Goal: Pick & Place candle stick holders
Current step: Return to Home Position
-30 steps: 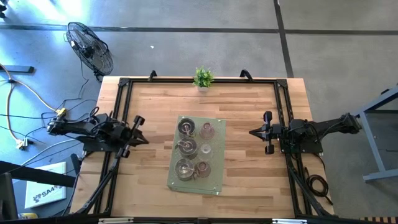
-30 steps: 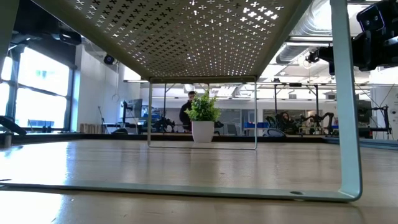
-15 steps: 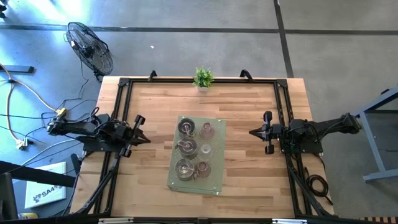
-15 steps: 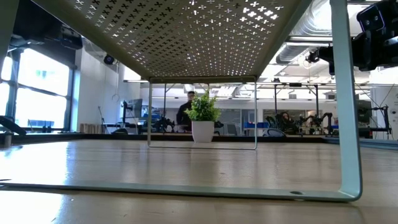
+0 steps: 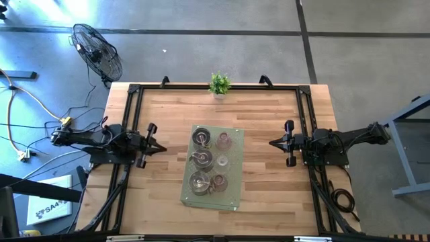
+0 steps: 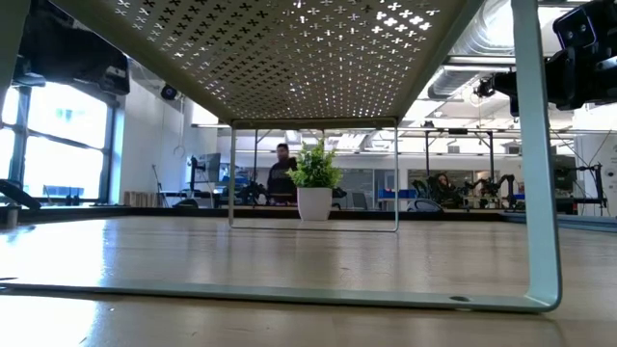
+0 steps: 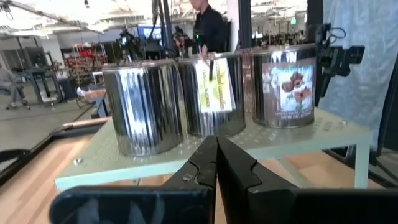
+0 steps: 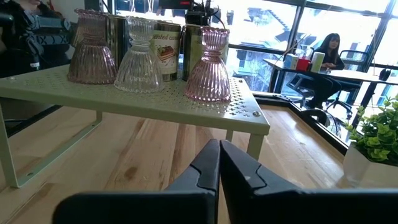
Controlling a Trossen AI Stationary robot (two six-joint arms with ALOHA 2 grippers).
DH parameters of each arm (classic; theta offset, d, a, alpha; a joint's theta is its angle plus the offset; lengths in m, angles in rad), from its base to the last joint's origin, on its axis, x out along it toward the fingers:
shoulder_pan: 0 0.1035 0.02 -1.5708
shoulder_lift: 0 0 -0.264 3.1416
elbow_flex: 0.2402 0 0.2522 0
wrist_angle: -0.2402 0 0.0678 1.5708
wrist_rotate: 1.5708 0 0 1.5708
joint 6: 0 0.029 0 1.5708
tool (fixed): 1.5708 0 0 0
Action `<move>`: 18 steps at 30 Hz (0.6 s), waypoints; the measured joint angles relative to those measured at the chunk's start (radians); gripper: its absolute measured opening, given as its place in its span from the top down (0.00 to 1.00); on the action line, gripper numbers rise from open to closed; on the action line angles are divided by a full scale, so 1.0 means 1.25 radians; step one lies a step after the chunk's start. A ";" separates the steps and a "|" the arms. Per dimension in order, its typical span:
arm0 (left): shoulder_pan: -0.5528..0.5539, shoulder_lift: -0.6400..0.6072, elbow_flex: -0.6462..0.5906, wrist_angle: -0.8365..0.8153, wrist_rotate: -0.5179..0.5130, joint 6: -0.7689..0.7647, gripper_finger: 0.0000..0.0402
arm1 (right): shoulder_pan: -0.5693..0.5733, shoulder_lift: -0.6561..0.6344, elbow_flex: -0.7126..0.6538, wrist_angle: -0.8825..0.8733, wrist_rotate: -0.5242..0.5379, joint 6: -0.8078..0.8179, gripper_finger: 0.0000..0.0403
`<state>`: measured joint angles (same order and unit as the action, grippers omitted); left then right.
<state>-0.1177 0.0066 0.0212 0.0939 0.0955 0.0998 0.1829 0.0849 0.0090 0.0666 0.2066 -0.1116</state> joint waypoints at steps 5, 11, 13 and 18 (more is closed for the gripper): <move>0.000 0.000 0.000 0.001 0.000 0.000 1.00 | 0.000 0.000 0.000 0.000 0.000 0.000 0.99; 0.000 0.000 0.000 0.000 0.000 0.000 1.00 | 0.000 0.000 0.000 0.000 0.000 0.000 0.99; 0.000 0.000 0.000 0.000 0.000 0.000 1.00 | 0.000 0.000 0.000 0.000 0.000 0.000 0.99; 0.000 0.000 0.000 0.000 0.000 0.000 1.00 | 0.000 0.000 0.000 0.000 0.000 0.000 1.00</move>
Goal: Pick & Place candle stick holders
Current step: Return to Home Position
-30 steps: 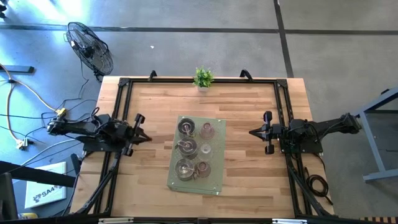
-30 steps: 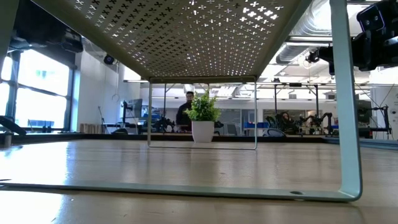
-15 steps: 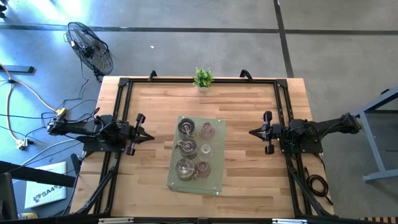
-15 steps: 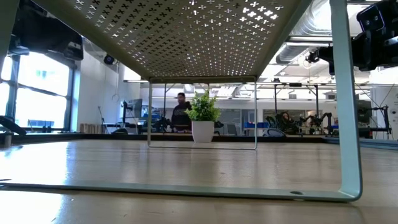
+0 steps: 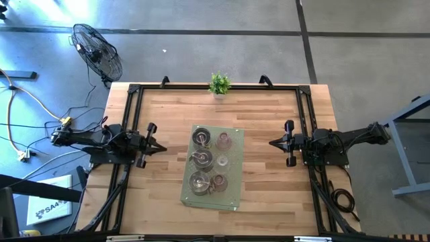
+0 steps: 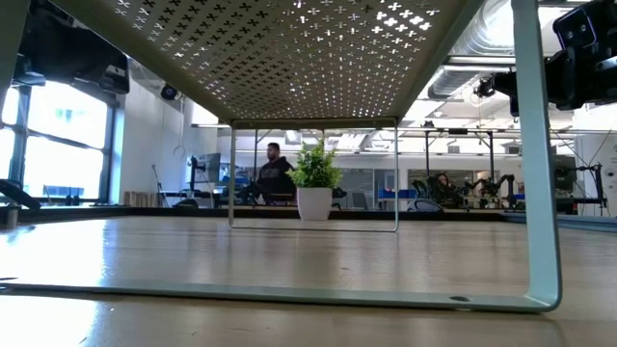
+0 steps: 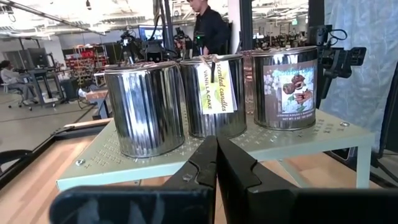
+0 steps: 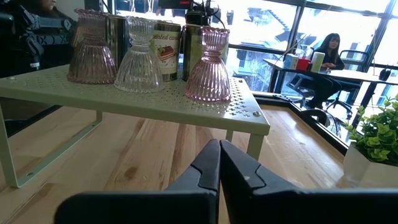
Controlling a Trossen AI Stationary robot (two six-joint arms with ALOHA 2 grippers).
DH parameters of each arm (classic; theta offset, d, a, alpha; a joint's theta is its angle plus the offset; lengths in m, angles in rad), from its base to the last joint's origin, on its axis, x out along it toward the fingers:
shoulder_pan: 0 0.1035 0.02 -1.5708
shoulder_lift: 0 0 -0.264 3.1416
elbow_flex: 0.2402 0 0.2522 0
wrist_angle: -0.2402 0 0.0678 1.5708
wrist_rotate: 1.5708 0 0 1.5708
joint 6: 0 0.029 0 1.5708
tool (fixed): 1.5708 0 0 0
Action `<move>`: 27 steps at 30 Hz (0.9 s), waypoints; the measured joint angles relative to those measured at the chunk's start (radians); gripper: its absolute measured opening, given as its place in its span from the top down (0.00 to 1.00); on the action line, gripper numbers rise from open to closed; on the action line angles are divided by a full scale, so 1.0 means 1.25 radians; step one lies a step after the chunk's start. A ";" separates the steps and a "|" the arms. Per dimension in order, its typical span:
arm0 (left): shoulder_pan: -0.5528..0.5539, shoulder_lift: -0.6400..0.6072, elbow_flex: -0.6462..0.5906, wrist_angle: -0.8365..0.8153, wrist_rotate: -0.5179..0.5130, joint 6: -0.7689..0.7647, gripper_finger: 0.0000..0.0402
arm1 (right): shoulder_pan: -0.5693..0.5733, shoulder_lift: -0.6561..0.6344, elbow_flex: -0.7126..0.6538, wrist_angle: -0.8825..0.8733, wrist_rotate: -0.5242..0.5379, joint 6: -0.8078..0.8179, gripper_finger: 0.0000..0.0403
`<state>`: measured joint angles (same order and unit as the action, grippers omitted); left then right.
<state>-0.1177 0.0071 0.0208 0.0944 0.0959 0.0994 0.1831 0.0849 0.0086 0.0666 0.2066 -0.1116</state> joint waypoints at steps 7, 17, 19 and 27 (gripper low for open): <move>0.000 0.000 0.000 0.000 0.000 0.000 1.00 | 0.000 0.000 0.000 0.000 0.000 0.000 0.99; 0.000 0.000 0.000 0.000 0.001 0.000 1.00 | 0.000 0.000 0.000 0.000 0.000 0.000 0.99; 0.000 0.000 0.000 0.000 0.001 0.000 1.00 | 0.000 0.000 0.000 0.000 0.000 0.000 0.99; 0.000 0.000 0.000 0.000 0.000 0.000 1.00 | 0.000 0.000 0.000 -0.001 0.000 0.000 0.98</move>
